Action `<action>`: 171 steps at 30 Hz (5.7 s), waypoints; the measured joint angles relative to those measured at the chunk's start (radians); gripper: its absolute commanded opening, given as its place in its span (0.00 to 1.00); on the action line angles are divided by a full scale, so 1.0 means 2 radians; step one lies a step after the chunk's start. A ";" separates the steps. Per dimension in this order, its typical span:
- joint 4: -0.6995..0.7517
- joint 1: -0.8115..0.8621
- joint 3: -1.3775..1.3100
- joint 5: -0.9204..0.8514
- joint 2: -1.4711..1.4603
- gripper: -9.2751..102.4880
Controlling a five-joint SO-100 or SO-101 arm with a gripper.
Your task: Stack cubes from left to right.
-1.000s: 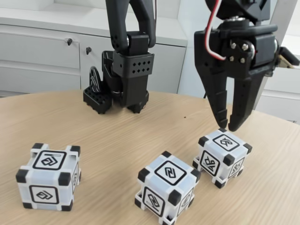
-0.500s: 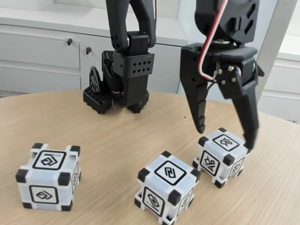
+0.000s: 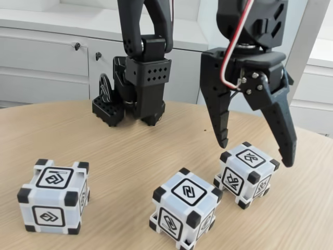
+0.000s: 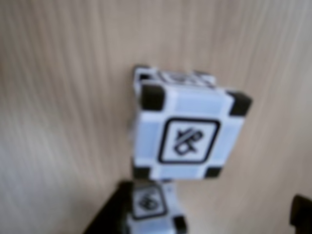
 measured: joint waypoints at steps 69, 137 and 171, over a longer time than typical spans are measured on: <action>-0.061 0.001 0.044 -0.014 -0.081 0.36; -0.058 -0.063 0.044 0.120 0.028 0.08; 0.132 0.349 -0.018 0.006 0.196 0.08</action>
